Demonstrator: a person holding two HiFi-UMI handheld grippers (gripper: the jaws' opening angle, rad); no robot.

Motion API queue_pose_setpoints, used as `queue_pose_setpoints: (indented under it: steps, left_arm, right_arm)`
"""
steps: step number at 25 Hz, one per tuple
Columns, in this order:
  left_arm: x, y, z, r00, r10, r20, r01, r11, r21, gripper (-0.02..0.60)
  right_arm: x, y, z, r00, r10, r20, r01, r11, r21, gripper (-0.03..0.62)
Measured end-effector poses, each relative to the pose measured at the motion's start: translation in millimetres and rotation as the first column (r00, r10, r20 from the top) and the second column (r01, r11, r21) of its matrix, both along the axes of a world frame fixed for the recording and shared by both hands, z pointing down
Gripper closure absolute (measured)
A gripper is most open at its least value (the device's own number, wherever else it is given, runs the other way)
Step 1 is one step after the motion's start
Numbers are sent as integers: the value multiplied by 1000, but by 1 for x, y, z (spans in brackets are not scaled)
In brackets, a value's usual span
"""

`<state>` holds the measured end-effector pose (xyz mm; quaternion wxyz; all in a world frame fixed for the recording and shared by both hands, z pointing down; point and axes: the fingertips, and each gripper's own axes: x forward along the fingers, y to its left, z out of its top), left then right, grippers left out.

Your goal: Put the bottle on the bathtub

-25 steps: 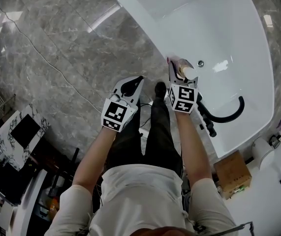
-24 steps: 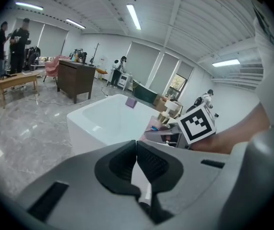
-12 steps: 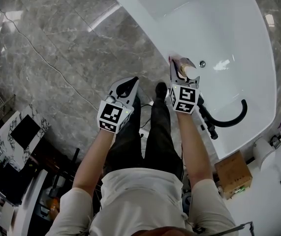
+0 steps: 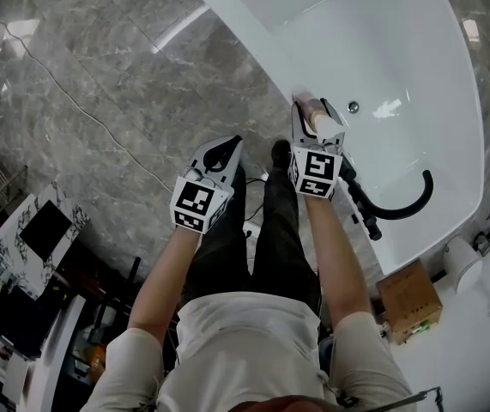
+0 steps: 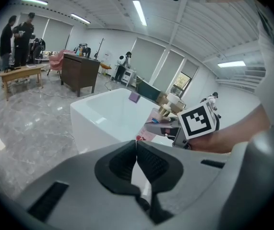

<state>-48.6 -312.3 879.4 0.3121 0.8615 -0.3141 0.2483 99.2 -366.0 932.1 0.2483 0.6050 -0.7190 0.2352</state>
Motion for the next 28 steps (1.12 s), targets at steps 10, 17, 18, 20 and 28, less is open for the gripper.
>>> queue_pose_setpoints:
  steps: [10, 17, 18, 20, 28]
  left_arm:
    - [-5, 3, 0, 1000, -19, 0, 19, 1000, -20, 572]
    - [-8, 2, -13, 999, -30, -21, 30, 999, -21, 572]
    - [-9, 2, -15, 999, -31, -23, 30, 999, -19, 572]
    - [-11, 3, -21, 999, -28, -24, 28, 1000, -11, 572]
    - [-15, 6, -61, 1000, -7, -31, 8, 1000, 25, 572]
  right_arm:
    - [5, 4, 5, 1000, 19, 23, -18, 1000, -25, 306]
    - [-1, 9, -4, 999, 9, 44, -8, 1000, -26, 284]
    - [-1, 10, -5, 999, 13, 43, -12, 1000, -28, 283]
    - [-3, 14, -9, 999, 23, 48, -21, 999, -37, 281]
    - [-4, 41, -43, 995, 78, 64, -74, 995, -62, 280]
